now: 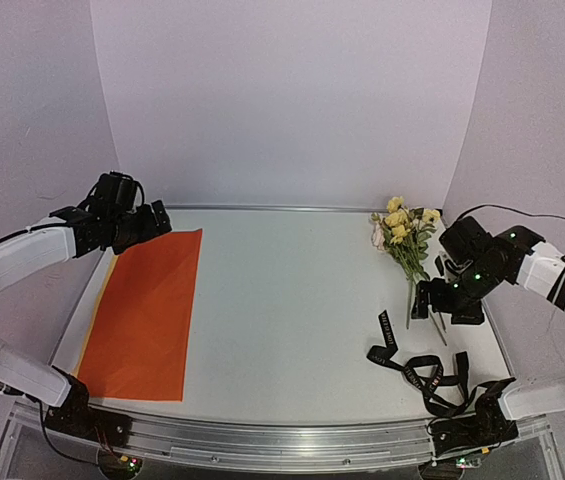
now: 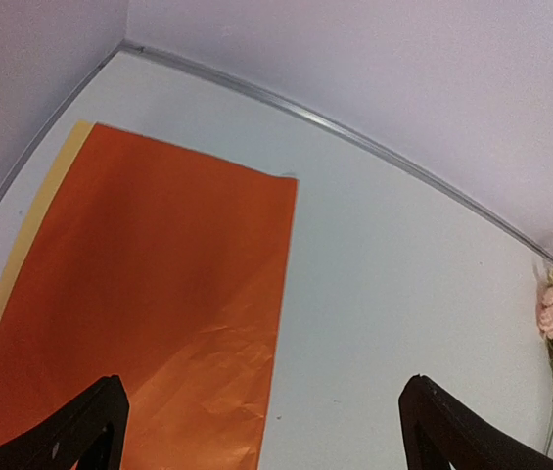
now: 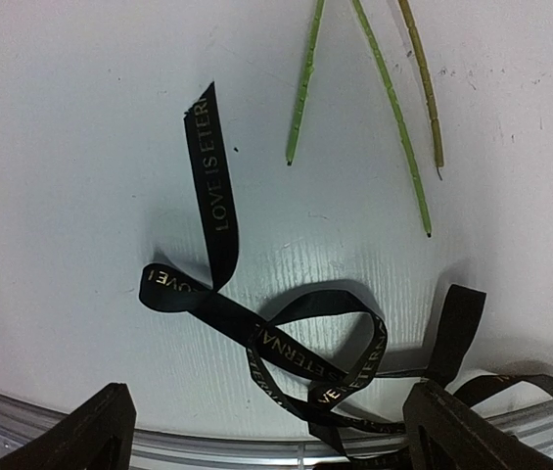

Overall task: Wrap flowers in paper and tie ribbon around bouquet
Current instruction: Move the folded wrapping paper to the center of the board.

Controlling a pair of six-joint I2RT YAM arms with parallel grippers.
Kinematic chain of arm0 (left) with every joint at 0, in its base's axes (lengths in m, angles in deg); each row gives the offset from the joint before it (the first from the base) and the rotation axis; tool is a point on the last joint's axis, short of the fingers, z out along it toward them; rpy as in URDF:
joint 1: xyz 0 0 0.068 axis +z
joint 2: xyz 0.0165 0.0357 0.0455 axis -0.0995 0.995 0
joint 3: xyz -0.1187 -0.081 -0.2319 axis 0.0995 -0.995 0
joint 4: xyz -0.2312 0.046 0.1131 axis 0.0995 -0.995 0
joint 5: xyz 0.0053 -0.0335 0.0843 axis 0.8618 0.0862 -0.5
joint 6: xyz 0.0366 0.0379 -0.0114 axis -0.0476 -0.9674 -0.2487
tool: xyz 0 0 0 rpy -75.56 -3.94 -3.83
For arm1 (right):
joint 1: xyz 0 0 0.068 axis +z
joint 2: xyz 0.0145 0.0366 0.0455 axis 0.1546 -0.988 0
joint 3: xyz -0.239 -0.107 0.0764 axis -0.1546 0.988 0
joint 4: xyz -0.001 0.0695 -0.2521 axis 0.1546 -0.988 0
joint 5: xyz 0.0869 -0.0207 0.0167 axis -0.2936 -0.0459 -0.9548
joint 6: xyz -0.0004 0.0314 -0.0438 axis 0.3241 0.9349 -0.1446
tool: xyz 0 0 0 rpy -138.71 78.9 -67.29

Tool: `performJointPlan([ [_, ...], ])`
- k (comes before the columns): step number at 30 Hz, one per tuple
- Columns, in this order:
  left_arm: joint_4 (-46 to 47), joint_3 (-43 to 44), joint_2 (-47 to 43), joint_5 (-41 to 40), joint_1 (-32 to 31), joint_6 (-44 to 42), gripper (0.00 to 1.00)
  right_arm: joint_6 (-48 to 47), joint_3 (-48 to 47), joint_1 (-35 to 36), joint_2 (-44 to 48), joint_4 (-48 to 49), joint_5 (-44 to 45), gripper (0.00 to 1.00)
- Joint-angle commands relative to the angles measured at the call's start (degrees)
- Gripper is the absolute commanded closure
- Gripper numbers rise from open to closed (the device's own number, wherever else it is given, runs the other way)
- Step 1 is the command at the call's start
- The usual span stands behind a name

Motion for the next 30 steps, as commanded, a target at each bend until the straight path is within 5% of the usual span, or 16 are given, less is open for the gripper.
performJointPlan([
  [1,-2.0,-5.0,3.4,1.6,4.9,8.0,0.0,0.8,-2.5,0.2,-1.4,-0.9,0.1,0.02],
  [17,11.8,-12.9,18.1,9.3,4.8,13.0,0.0,1.3,-1.8,0.7,-5.1,0.1,-2.5,0.02],
  [30,13.9,-2.8,31.8,12.4,-7.9,13.2,0.0,2.2,-0.5,1.2,-5.7,1.6,-3.2,0.02],
])
